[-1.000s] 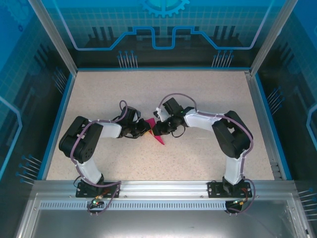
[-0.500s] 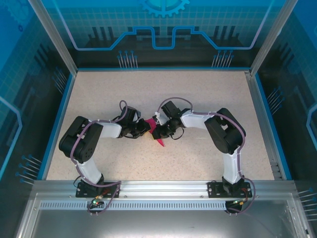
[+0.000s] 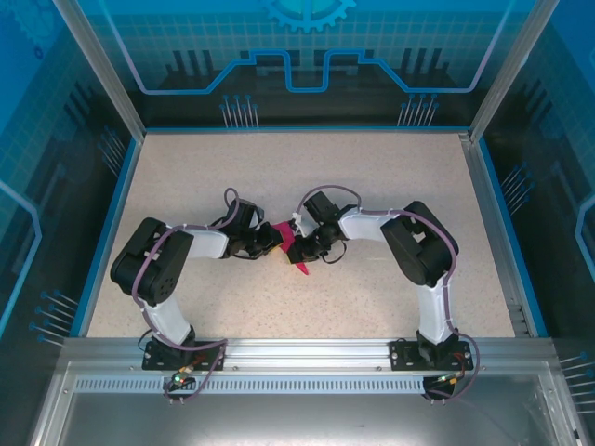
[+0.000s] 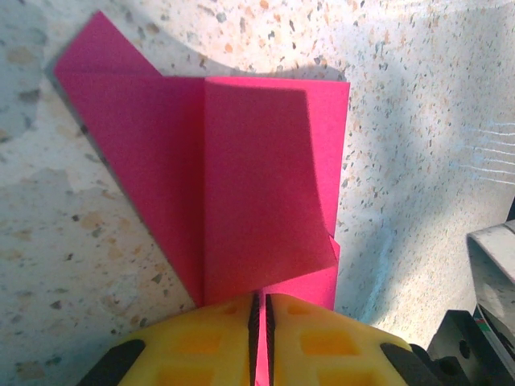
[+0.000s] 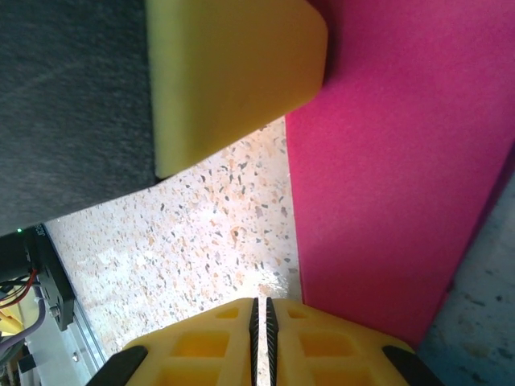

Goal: Fold a paper plane with a square sheet of paper (pick it up from the middle)
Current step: Fold the wing for the fifth time at the center of the table.

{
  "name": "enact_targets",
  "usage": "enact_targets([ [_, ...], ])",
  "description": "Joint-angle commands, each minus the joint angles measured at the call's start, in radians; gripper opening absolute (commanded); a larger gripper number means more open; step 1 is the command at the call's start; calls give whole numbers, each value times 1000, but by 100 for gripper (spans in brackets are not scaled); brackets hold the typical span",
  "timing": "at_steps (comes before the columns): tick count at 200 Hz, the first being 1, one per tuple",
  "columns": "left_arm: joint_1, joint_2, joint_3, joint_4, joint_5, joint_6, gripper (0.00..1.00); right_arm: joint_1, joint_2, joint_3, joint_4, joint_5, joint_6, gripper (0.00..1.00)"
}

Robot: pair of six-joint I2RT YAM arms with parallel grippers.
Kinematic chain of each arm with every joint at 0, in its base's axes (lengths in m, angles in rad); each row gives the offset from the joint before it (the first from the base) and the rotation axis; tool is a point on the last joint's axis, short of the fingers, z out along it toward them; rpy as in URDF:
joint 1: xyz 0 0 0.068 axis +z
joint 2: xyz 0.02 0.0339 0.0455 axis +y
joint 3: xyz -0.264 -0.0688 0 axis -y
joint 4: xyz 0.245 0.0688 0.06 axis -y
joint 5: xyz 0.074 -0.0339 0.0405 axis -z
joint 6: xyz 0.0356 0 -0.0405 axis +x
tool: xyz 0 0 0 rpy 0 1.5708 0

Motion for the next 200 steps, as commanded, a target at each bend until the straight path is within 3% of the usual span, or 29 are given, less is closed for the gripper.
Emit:
enact_targets([
  [1, -4, 34, 2, -76, -44, 17, 16, -10, 35, -4, -54, 8, -14, 13],
  [46, -4, 39, 4, -78, -45, 16, 16, -6, 45, 3, -66, 6, -15, 13],
  [97, -4, 40, 3, -84, -54, 15, 16, -5, -75, -61, -77, 4, -30, 13],
  [167, -4, 42, 5, -89, -54, 15, 16, -2, -41, -116, -68, 9, -26, 13],
  [200, -4, 40, 7, -91, -57, 14, 16, 1, -95, -128, -68, 7, -30, 12],
])
